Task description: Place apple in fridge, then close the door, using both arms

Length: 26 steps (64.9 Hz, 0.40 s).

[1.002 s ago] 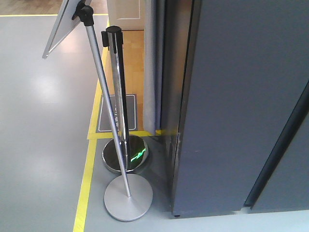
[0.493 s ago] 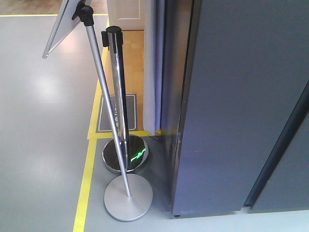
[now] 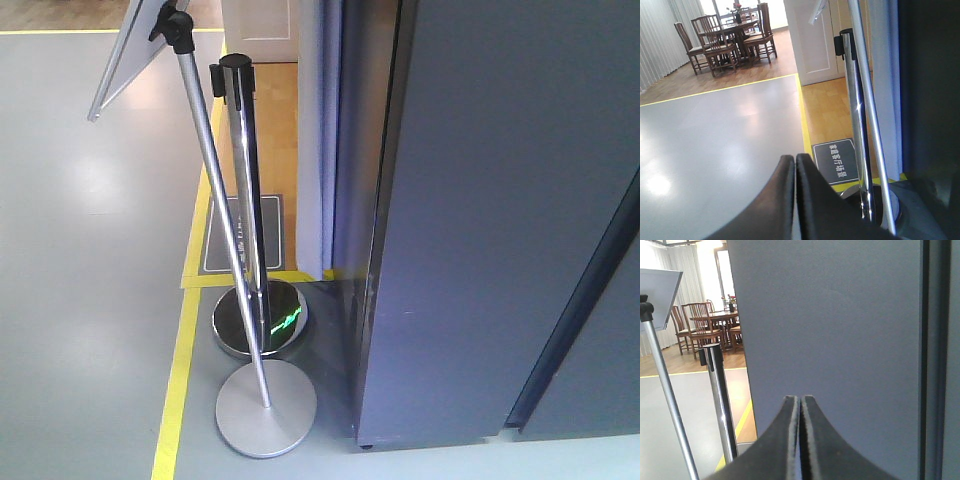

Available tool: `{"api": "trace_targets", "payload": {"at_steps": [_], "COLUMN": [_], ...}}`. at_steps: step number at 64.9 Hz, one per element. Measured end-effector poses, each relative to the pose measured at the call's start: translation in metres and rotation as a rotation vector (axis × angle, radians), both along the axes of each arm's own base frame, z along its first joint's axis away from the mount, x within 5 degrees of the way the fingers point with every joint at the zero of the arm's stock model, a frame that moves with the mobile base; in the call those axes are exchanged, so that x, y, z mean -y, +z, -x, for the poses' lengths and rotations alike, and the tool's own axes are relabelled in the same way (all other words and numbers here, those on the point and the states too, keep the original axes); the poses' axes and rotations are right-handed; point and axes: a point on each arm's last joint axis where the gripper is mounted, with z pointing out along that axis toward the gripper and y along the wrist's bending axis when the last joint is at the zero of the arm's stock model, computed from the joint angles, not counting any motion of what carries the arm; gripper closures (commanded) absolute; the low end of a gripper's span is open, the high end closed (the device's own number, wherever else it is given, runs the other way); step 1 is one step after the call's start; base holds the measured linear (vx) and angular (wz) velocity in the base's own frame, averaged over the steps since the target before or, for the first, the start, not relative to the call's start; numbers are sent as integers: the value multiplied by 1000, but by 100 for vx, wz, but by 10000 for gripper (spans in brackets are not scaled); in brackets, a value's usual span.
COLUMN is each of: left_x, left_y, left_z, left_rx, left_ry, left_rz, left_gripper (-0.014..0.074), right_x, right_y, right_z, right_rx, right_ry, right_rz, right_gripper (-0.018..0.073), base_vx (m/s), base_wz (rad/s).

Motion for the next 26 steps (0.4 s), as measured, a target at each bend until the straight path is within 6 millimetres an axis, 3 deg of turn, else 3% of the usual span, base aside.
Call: {"api": "trace_targets", "payload": {"at_steps": [26], "left_x": [0], "left_y": [0], "left_z": [0], "left_rx": [0], "left_ry": [0], "left_rz": [0], "left_gripper": [603], "right_x": [0], "right_y": [0], "right_z": [0], "right_rx": [0], "right_ry": [0], "right_rz": [0], "right_gripper": [561], "base_vx": [0], "base_wz": [0]}}
